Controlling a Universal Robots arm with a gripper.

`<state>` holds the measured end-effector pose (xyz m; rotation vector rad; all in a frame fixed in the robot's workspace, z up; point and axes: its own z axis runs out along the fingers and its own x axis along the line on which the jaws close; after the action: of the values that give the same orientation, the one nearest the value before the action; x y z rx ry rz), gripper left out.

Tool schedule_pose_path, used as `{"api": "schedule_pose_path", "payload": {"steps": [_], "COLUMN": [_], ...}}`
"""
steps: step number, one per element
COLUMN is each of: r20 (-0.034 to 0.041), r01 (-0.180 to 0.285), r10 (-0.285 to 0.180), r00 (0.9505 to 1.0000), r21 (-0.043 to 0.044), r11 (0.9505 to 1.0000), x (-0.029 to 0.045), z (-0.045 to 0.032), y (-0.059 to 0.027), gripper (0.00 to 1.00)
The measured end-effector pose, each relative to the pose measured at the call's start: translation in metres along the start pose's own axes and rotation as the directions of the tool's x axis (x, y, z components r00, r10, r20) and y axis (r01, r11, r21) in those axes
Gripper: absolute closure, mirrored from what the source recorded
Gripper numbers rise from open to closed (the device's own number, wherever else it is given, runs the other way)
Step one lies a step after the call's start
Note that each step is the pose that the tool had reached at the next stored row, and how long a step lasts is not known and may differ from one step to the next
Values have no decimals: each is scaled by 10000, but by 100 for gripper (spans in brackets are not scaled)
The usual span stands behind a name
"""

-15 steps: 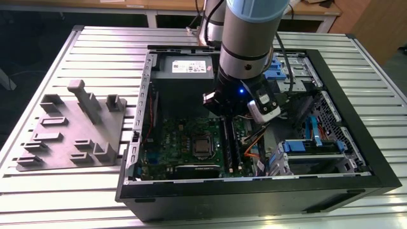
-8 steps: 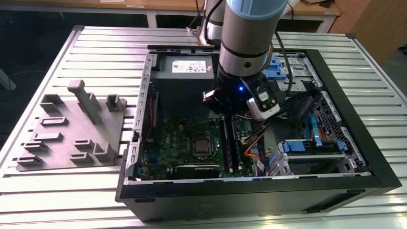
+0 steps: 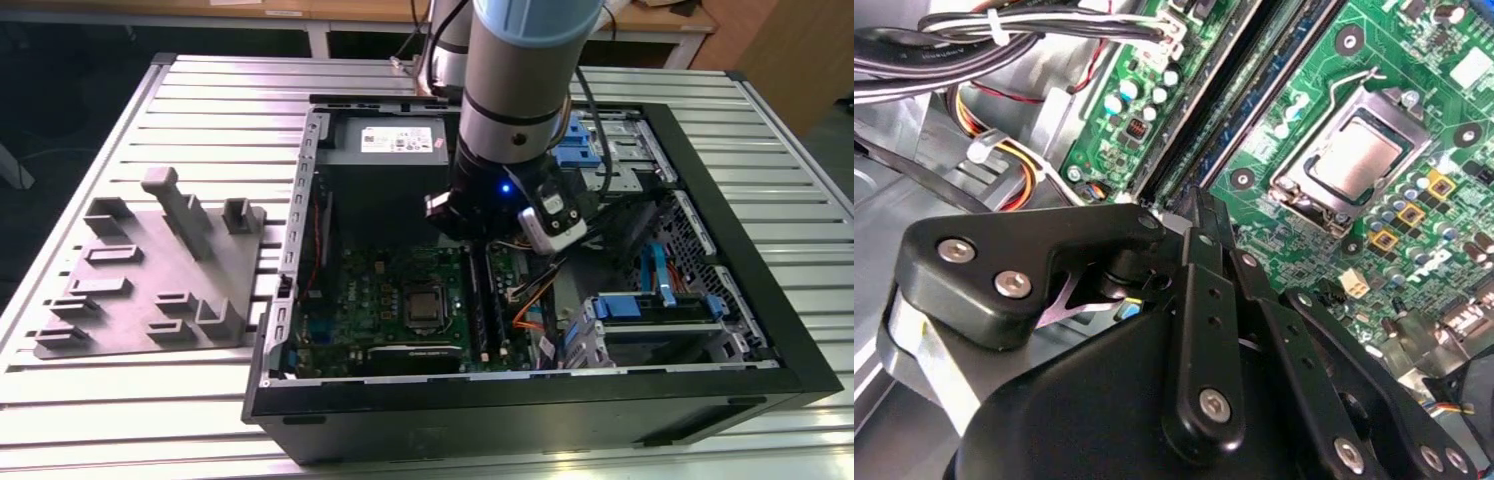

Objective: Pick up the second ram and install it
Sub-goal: 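Press down the second ram until it locks into place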

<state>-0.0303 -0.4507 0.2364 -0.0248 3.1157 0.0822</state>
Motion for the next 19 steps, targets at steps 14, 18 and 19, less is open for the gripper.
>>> {"api": "schedule_pose_path", "payload": {"steps": [14, 18, 19], "r20": [1, 2, 1], "r01": [10, 10, 10], "r10": [-10, -10, -10], "r00": [10000, 10000, 10000], "r21": [-34, -37, -36], "r11": [10000, 10000, 10000], "x": [1, 0, 1], "z": [87, 103, 112], "y": [77, 77, 77], "gripper": [90, 90, 90]}}
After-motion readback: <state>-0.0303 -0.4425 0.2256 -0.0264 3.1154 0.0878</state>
